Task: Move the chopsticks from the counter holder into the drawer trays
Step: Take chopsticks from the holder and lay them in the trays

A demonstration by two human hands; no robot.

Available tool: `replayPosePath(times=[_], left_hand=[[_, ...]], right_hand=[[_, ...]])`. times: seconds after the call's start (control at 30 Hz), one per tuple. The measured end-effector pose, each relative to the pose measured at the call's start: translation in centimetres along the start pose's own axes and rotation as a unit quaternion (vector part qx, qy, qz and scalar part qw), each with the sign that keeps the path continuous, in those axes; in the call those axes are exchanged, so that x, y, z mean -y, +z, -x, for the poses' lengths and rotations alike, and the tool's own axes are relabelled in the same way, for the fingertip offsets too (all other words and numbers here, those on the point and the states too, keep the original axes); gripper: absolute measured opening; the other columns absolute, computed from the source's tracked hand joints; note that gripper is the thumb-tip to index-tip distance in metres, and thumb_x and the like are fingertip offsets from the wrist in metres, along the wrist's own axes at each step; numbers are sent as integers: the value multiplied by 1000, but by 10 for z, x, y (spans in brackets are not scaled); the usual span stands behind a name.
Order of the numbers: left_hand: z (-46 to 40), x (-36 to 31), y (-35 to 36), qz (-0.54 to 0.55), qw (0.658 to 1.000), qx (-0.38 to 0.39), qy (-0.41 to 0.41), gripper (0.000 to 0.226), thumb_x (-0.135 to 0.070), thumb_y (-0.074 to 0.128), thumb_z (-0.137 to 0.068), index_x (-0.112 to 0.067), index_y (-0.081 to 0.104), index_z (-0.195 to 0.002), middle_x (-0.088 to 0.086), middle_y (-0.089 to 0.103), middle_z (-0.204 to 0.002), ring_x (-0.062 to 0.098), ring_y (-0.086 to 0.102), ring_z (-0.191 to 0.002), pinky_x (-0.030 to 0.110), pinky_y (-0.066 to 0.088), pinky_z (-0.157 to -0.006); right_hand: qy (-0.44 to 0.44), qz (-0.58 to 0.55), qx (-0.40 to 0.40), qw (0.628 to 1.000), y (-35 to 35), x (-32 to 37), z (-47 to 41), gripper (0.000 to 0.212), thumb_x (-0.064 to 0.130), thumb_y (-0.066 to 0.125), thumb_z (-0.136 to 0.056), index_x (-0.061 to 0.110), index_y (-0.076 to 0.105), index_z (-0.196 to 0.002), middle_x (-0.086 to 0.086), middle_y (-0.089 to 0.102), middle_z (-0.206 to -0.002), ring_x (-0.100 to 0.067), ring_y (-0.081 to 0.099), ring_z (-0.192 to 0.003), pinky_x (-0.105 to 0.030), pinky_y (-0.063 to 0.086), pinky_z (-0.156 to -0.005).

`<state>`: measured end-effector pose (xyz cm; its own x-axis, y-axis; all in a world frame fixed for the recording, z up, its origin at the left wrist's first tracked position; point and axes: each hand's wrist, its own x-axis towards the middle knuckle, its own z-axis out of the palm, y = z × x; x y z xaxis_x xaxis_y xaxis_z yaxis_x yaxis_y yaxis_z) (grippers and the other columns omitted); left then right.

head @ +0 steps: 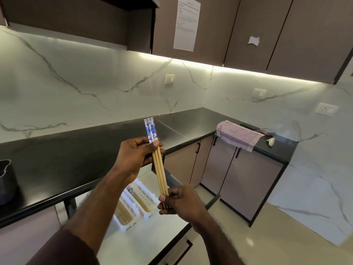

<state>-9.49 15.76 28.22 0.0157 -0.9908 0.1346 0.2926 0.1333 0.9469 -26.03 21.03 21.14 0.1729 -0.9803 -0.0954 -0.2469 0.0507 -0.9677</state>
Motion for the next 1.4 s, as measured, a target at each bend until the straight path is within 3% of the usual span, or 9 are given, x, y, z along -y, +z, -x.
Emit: replayPosePath(times=[0.2,0.77,0.87,1.03,1.27,1.33,1.4], left_hand=[[-62,18,14,1,1000,-4,-15,25,-3,63,-87,0,65,-112,16,74,-96,29,73,-89,35,61,-78],[-161,88,25,-41,994,-79,-68,15,-4,64,-86,-5,69,-100,14,75,-92,26,74,-83,31,61,-72],[-170,102,23,-46,990,-106,-81,15,-4,63,-86,-4,68,-101,15,75,-93,26,74,-85,31,61,-71],[-182,127,20,-61,981,-154,-104,21,-5,64,-86,-4,67,-107,13,75,-93,26,74,-87,34,61,-75],[-177,173,4,-116,953,-231,-155,14,-6,65,-86,-10,68,-100,9,76,-89,21,75,-82,32,60,-72],[-174,190,-3,-135,943,-242,-186,11,-6,66,-87,-10,69,-96,8,77,-88,20,75,-81,29,60,-68],[-171,208,-12,-148,933,-245,-218,9,-6,66,-87,-6,70,-94,9,76,-88,19,75,-78,25,59,-64]], right_hand=[[28,-13,7,999,-28,-2,-59,19,7,67,-89,-10,70,-98,-16,71,-80,-17,70,-65,-26,60,-67],[114,-27,77,990,-71,-53,-177,26,0,62,-91,-26,59,-97,-21,64,-82,-11,67,-57,-23,59,-62],[128,-29,106,986,-77,-63,-195,22,-1,62,-91,-22,63,-94,-17,65,-77,-13,67,-59,-26,60,-64],[156,-32,168,973,-86,-81,-224,16,0,61,-92,-1,67,-77,-11,66,-72,-14,67,-60,-28,61,-65],[191,10,258,947,-82,-121,-252,20,0,61,-90,8,67,-73,-9,68,-74,-28,70,-76,-50,59,-81],[216,22,265,939,-75,-132,-256,9,2,64,-89,1,70,-81,-10,69,-73,-27,71,-74,-49,60,-79],[253,34,270,928,-70,-141,-259,16,1,65,-88,-10,68,-99,-13,70,-73,-24,71,-70,-44,62,-75]])
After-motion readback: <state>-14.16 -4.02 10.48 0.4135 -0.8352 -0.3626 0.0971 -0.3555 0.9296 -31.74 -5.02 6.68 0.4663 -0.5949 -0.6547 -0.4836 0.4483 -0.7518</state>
